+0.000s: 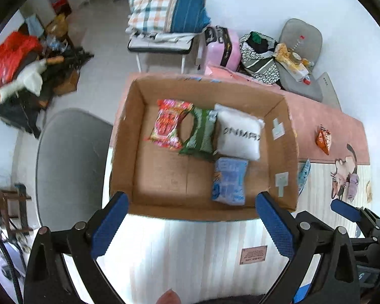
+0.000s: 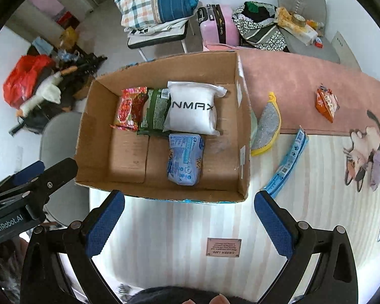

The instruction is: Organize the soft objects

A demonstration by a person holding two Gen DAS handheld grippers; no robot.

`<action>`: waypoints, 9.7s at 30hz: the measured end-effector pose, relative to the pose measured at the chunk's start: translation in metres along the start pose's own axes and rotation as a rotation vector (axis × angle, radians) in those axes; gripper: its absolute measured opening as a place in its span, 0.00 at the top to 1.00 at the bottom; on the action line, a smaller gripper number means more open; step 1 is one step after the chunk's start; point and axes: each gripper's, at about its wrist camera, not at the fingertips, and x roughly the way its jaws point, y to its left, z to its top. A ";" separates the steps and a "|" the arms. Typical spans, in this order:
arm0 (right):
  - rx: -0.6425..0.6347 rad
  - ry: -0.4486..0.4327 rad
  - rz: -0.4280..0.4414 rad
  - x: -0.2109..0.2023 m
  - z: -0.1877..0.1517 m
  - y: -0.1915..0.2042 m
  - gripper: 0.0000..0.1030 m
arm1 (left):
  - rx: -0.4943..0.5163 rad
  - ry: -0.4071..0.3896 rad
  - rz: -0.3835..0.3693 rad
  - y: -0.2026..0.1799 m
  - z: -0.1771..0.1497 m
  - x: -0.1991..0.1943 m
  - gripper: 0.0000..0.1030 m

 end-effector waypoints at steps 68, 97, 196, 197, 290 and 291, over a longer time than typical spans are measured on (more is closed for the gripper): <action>0.334 0.140 0.044 0.079 0.170 -0.293 0.70 | 0.335 0.309 -0.030 -0.263 0.098 0.153 0.55; -0.196 0.222 0.103 0.167 0.050 0.104 0.70 | -0.055 0.493 -0.029 0.067 0.053 0.163 0.54; 0.193 0.122 -0.180 0.076 0.023 -0.130 0.84 | 0.042 0.113 0.057 -0.042 -0.008 0.090 0.04; 0.167 0.100 -0.170 0.063 0.024 -0.122 0.84 | 0.048 0.103 0.057 -0.043 -0.008 0.084 0.04; -0.148 -0.432 -0.186 -0.244 -0.113 0.026 0.00 | 0.004 -0.311 0.058 -0.025 -0.093 -0.183 0.04; -0.144 -0.435 -0.185 -0.243 -0.111 0.025 0.00 | 0.001 -0.315 0.061 -0.024 -0.093 -0.182 0.04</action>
